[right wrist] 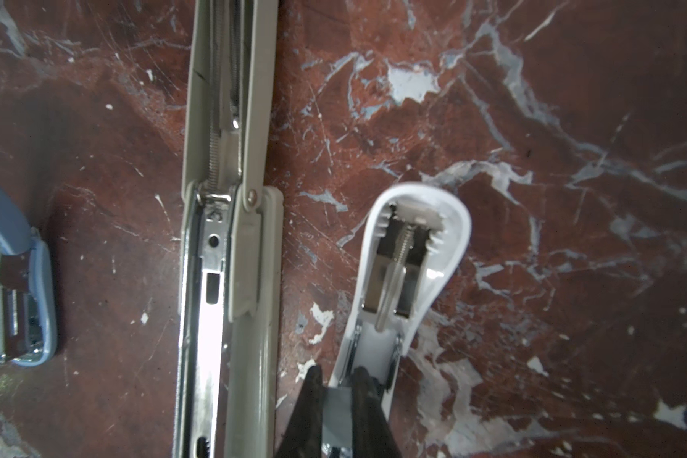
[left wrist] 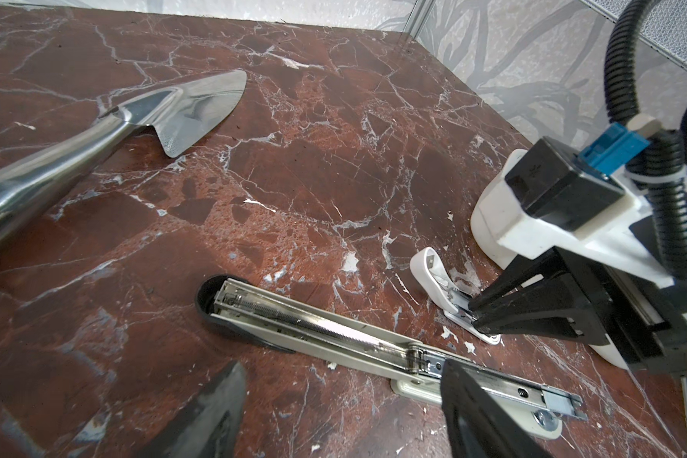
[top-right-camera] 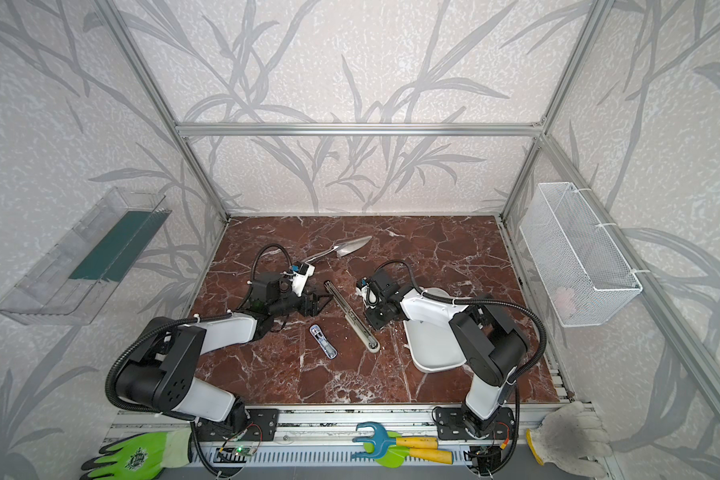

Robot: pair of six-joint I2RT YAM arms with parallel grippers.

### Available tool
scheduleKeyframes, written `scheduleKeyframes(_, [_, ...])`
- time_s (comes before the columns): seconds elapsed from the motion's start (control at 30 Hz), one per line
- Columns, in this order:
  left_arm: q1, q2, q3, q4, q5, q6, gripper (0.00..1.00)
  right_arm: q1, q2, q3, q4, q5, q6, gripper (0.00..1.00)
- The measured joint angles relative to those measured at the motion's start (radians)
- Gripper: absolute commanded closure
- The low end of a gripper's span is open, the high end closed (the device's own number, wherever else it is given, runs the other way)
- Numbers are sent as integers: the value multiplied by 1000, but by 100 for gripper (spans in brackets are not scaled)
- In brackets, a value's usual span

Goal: Load the staples into the stapler

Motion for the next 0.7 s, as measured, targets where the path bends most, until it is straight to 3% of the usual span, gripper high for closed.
scheduleKeyframes(0.7, [-5,0,0,-8,-14,2,22,-7,-51,-2,39,49,24,96])
